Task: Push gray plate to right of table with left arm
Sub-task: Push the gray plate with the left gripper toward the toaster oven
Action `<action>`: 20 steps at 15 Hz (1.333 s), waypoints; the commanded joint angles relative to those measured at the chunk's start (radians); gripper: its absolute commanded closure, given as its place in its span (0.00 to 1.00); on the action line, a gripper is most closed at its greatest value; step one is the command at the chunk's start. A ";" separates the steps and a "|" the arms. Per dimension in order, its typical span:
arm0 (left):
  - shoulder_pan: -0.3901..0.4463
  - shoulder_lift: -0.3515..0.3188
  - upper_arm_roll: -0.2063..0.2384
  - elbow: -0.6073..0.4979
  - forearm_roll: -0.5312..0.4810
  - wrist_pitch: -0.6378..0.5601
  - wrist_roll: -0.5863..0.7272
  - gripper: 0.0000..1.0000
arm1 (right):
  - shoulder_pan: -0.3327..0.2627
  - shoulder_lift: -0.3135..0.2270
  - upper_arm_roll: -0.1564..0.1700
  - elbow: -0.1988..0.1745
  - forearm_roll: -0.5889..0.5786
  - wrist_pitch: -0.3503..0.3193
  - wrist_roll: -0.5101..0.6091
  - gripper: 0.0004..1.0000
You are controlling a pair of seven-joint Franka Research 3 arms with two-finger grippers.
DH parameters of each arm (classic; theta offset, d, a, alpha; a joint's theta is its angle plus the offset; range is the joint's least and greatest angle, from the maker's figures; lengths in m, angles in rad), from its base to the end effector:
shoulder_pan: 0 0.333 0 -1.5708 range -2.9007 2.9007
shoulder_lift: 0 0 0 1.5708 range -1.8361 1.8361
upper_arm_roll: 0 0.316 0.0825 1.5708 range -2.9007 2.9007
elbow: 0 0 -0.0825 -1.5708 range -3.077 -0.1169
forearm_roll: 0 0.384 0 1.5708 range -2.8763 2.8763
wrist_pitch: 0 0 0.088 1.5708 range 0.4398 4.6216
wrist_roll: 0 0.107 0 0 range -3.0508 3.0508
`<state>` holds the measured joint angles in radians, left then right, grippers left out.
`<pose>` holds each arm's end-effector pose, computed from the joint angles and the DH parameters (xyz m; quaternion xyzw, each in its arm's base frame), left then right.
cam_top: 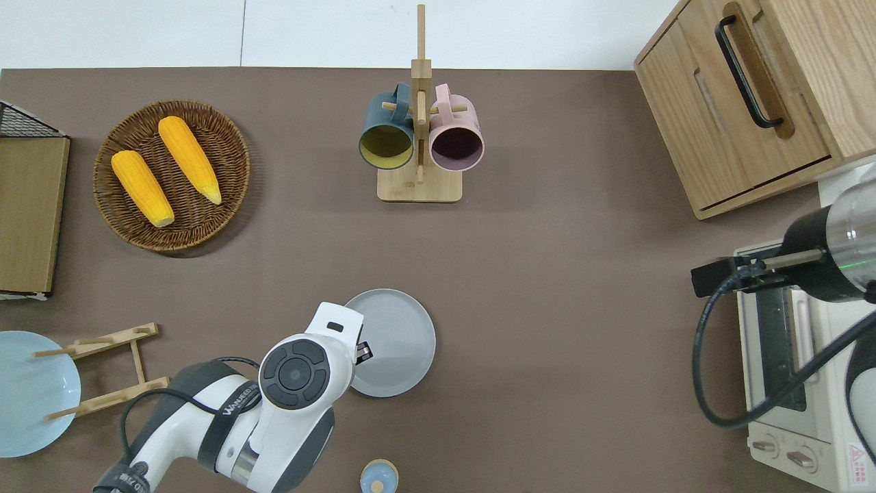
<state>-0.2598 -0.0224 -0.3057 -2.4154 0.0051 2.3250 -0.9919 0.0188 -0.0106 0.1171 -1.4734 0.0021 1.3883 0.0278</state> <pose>0.4035 -0.2557 0.3124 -0.9771 -0.2098 0.0209 0.0279 0.5268 0.0727 0.6600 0.9978 0.0541 -0.0372 0.0026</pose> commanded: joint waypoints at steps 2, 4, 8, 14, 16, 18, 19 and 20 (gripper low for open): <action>-0.016 0.078 -0.039 0.068 -0.001 -0.016 -0.091 1.00 | -0.020 -0.006 0.015 0.004 0.010 -0.012 0.001 0.02; -0.019 0.094 -0.059 0.090 -0.001 -0.018 -0.128 1.00 | -0.020 -0.006 0.015 0.004 0.010 -0.012 0.001 0.02; -0.048 0.156 -0.085 0.168 -0.001 -0.018 -0.224 1.00 | -0.020 -0.006 0.015 0.004 0.010 -0.012 0.000 0.02; -0.137 0.265 -0.095 0.295 0.012 -0.019 -0.389 1.00 | -0.020 -0.006 0.013 0.004 0.010 -0.012 0.001 0.02; -0.162 0.292 -0.095 0.329 0.012 -0.019 -0.416 1.00 | -0.020 -0.006 0.015 0.004 0.010 -0.012 0.000 0.02; -0.186 0.312 -0.095 0.358 0.016 -0.019 -0.451 1.00 | -0.020 -0.006 0.015 0.004 0.010 -0.012 0.000 0.02; -0.194 0.332 -0.095 0.383 0.016 -0.019 -0.467 1.00 | -0.020 -0.006 0.015 0.004 0.010 -0.012 0.000 0.02; -0.206 0.346 -0.095 0.401 0.016 -0.019 -0.481 1.00 | -0.020 -0.006 0.015 0.004 0.010 -0.012 0.001 0.02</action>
<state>-0.4293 0.2507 -0.4065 -2.0900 0.0072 2.3250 -1.4204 0.0188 -0.0106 0.1171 -1.4734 0.0021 1.3883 0.0278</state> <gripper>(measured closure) 0.974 0.013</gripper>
